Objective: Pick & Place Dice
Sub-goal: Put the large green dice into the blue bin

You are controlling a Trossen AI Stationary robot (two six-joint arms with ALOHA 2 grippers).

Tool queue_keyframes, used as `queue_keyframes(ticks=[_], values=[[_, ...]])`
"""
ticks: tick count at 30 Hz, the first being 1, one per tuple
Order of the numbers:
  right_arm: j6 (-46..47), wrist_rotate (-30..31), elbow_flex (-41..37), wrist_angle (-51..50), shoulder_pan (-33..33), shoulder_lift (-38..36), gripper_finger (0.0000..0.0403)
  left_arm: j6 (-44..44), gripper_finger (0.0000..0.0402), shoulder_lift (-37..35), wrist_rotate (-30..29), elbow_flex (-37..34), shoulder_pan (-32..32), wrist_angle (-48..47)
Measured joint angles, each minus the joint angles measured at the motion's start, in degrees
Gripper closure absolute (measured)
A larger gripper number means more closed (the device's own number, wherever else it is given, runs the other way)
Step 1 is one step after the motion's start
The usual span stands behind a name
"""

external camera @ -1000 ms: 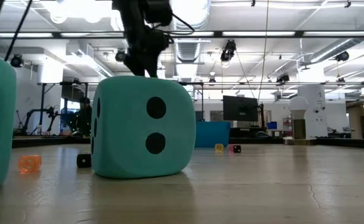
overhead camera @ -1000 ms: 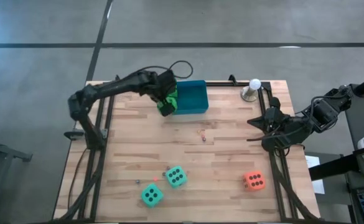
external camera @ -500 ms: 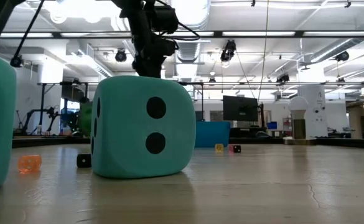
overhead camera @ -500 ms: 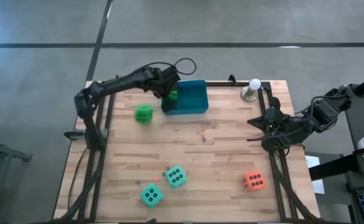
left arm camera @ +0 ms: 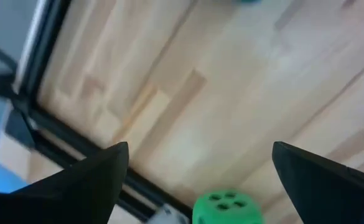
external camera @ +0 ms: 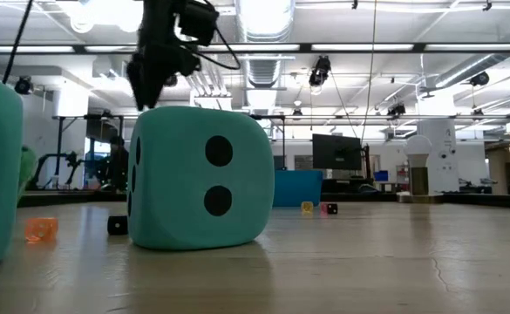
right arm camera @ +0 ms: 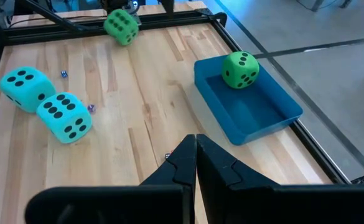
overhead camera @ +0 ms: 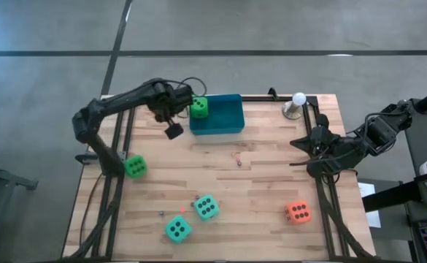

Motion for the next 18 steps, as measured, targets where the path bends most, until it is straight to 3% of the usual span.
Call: queue_keyframes(ticks=[8, 18], values=[[0.00, 0.01, 0.01, 0.00, 0.01, 0.00, 0.0394, -12.92, 0.0002, -11.93, 1.31, -15.01, -4.90, 0.73], [0.00, 0.00, 0.01, 0.00, 0.01, 0.00, 0.0394, -31.79, 0.0002, -22.11, 10.40, -28.06, -16.13, 2.02]])
